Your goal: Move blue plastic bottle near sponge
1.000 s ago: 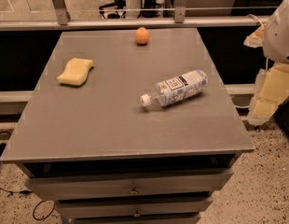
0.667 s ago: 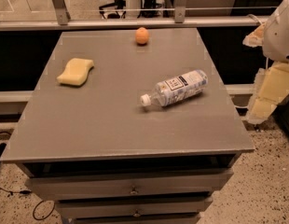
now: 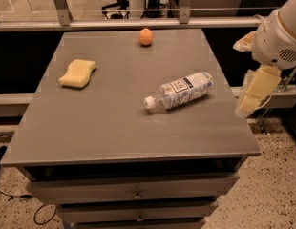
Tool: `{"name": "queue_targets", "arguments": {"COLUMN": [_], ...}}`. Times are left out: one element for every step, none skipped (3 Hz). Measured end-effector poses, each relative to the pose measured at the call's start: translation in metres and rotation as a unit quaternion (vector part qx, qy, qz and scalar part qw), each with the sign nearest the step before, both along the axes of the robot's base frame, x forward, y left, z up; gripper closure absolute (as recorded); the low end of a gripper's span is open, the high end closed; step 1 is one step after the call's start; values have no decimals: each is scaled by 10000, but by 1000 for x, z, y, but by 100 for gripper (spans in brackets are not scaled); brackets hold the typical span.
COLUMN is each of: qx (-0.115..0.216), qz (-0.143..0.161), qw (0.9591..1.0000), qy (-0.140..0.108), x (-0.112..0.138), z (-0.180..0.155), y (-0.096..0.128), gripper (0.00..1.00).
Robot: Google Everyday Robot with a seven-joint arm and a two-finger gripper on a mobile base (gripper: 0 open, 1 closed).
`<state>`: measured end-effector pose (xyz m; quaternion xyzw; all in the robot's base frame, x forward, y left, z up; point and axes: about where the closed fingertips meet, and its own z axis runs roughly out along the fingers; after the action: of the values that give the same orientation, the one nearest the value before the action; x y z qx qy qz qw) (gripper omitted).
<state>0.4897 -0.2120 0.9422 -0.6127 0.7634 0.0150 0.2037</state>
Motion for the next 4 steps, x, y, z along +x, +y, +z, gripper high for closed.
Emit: {"name": "queue_targets", "arguments": {"qx": [313,450,546,597], "qz": [249,370,486,580], "qw": [9990,9975,9955,9938], "qy": [200,409,595,737], "x": [38,54,69,79], "z": [-31,-52,-73,-88], "y": [18,31,46,59], "gripper": [0,0,0,0]}}
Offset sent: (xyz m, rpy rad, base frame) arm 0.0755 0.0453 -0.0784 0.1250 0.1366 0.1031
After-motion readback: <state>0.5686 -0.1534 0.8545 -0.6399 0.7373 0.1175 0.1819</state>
